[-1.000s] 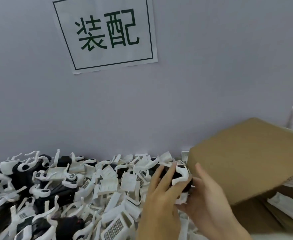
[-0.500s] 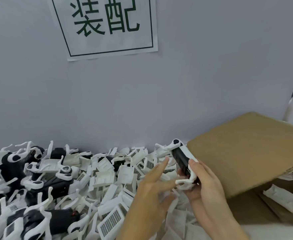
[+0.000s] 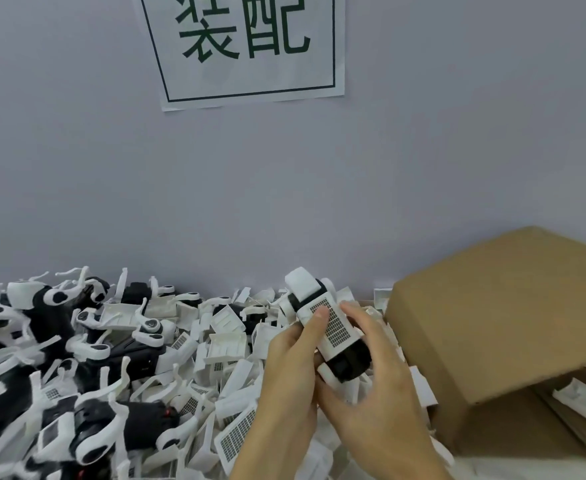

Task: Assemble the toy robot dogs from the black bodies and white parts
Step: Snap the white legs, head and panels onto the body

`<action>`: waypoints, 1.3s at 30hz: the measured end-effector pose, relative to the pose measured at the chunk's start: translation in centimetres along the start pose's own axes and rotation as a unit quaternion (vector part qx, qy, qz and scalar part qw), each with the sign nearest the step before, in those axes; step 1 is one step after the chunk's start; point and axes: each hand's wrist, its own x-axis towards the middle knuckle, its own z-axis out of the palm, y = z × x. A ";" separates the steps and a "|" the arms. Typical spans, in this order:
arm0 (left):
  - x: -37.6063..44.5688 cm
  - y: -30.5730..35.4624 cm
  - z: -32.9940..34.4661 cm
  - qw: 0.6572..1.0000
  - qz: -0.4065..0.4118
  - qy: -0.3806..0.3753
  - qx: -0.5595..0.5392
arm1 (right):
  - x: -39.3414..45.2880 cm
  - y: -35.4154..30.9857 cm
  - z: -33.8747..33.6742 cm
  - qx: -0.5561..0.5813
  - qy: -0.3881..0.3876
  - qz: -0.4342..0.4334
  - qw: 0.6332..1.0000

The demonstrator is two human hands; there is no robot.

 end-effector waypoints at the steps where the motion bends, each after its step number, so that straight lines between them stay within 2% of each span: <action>1: 0.0 0.1 0.0 1.000 0.003 -0.006 -0.014 | 0.0 0.1 0.1 -0.004 0.011 -0.004 1.000; 5: -0.2 0.2 0.1 0.998 0.025 -0.017 -0.061 | 0.1 0.6 0.1 -0.022 0.045 -0.009 0.999; 9: -0.1 -0.1 -0.2 0.996 0.057 -0.038 -0.051 | 0.1 0.6 0.1 -0.038 0.054 0.008 0.998; 11: -0.1 -0.1 -0.1 0.994 0.098 -0.049 -0.023 | 0.2 0.6 0.0 -0.032 0.042 0.027 0.998; 14: -0.3 -0.3 0.0 0.981 0.174 -0.066 0.054 | 0.4 0.6 -0.3 0.046 -0.008 0.085 0.995; 18: -0.3 -0.7 0.2 0.970 0.196 -0.089 0.114 | 0.5 0.9 -0.6 0.083 -0.018 0.101 0.991; 22: 0.0 -0.7 0.2 0.971 0.192 -0.075 0.124 | 0.4 0.9 -0.5 0.086 -0.021 0.104 0.991; 25: 0.2 -0.7 0.1 0.980 0.173 -0.040 0.088 | 0.3 0.7 -0.4 0.063 -0.011 0.099 0.993; 30: 0.4 -0.7 -0.1 0.998 0.030 0.027 -0.040 | 0.0 0.3 -0.2 -0.044 0.020 0.039 0.998; 32: 0.5 -0.6 -0.2 0.997 0.005 0.032 -0.075 | 0.1 0.1 -0.1 -0.061 0.052 0.004 0.997; 36: 0.6 -0.6 -0.1 0.995 0.008 0.011 -0.097 | 0.3 0.1 -0.2 -0.067 0.079 -0.036 0.994; 39: 0.7 -0.7 -0.1 0.996 0.010 0.009 -0.092 | 0.3 -0.3 -0.7 -0.031 0.071 0.020 0.997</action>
